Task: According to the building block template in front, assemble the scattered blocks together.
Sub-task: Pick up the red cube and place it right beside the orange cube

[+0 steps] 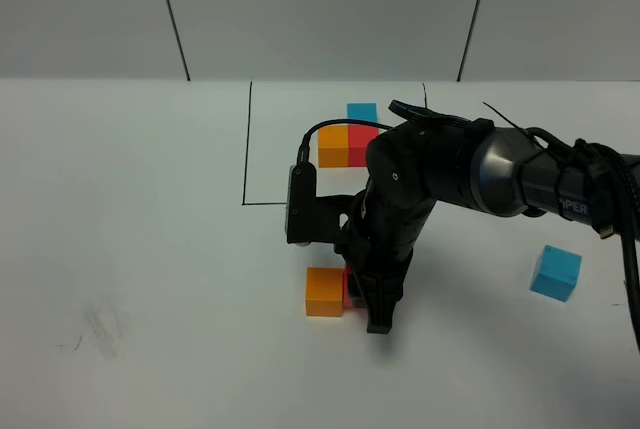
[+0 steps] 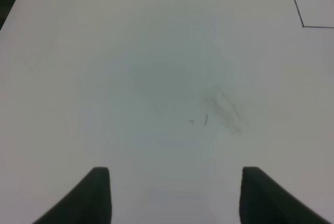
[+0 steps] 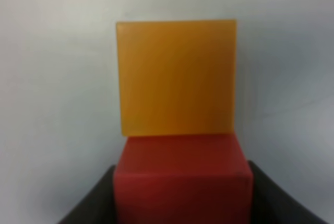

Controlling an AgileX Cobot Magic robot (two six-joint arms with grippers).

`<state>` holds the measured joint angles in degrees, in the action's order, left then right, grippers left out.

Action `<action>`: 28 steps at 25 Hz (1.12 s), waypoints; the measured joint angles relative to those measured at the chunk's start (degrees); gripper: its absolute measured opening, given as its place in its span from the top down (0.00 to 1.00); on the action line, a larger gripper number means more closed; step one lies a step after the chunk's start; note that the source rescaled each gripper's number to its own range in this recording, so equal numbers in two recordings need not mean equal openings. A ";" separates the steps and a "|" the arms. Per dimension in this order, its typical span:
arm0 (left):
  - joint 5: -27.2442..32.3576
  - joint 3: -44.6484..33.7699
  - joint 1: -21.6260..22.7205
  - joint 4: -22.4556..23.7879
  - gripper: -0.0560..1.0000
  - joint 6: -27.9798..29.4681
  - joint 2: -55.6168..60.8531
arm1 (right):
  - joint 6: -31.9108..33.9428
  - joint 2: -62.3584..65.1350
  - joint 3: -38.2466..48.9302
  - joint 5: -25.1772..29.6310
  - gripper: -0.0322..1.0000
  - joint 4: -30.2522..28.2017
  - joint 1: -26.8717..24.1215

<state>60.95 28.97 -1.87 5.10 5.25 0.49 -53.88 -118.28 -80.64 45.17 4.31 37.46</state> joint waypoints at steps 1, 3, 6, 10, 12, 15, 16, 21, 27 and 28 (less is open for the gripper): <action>0.00 0.00 0.00 0.00 0.74 0.00 0.00 | -0.11 0.00 0.00 -0.05 0.96 0.06 0.00; 0.00 0.00 0.00 0.00 0.74 0.00 0.00 | -0.15 0.00 0.00 -0.06 0.96 0.06 0.12; 0.00 0.00 0.00 0.00 0.74 0.00 0.00 | -0.43 -0.17 0.00 -0.18 0.96 -0.05 0.43; 0.00 0.00 0.00 0.00 0.74 0.00 0.00 | -0.56 -1.40 -0.07 -0.55 0.96 -0.05 0.57; 0.00 0.00 0.00 0.00 0.74 0.00 0.00 | -0.60 -1.65 -0.07 -0.93 0.96 -0.05 0.57; 0.00 0.00 0.00 0.00 0.74 0.00 0.00 | -0.60 -1.67 -0.07 -1.13 0.96 -0.11 0.57; 0.00 0.00 0.00 0.00 0.74 0.00 0.00 | -0.60 -1.67 -0.07 -1.13 0.96 -0.16 0.57; 0.00 0.00 0.00 0.00 0.74 0.00 0.00 | -0.66 -1.95 -0.07 -1.32 0.96 -0.34 0.57; 0.00 0.00 0.00 0.00 0.74 0.00 0.00 | -1.00 -3.99 -1.67 -0.28 0.96 -0.34 0.57; 0.00 0.00 0.00 0.00 0.74 0.00 0.00 | -1.04 -4.16 -2.13 0.08 0.96 -0.34 0.57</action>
<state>60.95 28.97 -1.87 5.10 5.25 0.49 -54.92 -122.43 -82.77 45.26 3.96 38.03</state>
